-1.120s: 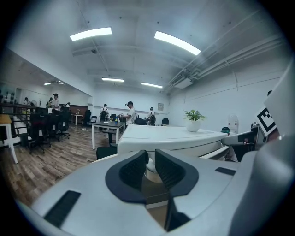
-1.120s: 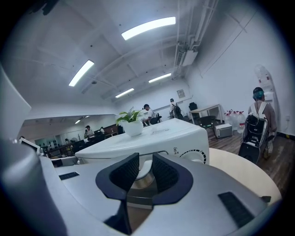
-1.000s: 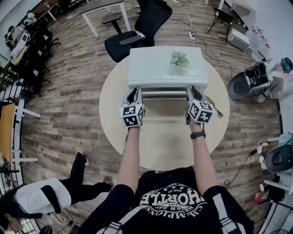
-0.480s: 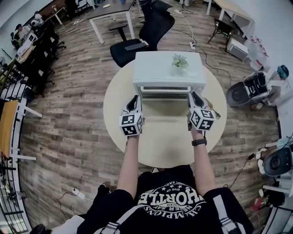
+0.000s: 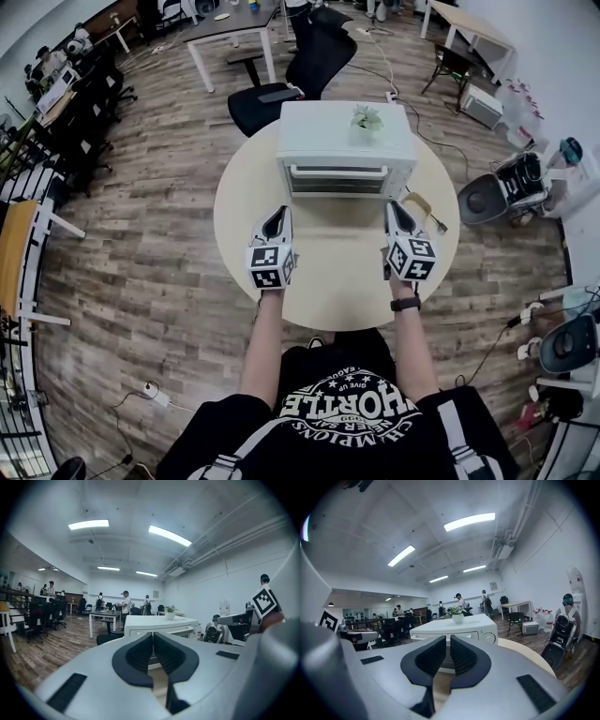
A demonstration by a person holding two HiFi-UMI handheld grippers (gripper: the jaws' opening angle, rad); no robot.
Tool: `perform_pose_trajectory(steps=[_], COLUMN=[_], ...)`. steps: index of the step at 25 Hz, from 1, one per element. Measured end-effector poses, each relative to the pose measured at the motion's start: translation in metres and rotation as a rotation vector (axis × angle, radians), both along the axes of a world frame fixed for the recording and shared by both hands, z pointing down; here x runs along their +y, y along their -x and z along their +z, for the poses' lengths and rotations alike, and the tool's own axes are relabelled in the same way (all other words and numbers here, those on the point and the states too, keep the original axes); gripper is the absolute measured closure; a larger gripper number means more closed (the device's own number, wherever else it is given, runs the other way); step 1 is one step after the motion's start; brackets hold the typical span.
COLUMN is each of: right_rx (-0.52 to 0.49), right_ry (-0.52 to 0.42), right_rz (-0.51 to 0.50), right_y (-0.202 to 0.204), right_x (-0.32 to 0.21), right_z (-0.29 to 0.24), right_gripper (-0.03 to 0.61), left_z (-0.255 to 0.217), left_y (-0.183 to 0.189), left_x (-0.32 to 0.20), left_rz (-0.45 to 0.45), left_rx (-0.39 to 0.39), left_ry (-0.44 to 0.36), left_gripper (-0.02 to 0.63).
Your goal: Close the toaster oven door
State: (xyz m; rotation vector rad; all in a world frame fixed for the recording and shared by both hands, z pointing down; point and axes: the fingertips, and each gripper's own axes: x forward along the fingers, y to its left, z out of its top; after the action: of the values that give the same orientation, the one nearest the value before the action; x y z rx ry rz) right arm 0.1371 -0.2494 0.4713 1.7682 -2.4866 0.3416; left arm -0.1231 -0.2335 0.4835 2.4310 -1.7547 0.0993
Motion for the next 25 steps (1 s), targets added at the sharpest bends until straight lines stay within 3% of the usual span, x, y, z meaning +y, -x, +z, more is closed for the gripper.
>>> perform_pose_trajectory(steps=[15, 25], right_rx=[0.002, 0.027], right_ry=[-0.025, -0.103], right_rz=[0.057, 0.052], right_y=[-0.013, -0.011], right_x=[0.083, 0.121], right_z=[0.014, 0.011], right_gripper=[0.560, 0.560], left_z=[0.015, 0.024], left_y=[0.003, -0.013], left_x=[0.071, 0.099], left_rz=[0.016, 0.045], left_rx=[0.026, -0.023], left_ry=[0.009, -0.007], left_gripper=[0.594, 0.594])
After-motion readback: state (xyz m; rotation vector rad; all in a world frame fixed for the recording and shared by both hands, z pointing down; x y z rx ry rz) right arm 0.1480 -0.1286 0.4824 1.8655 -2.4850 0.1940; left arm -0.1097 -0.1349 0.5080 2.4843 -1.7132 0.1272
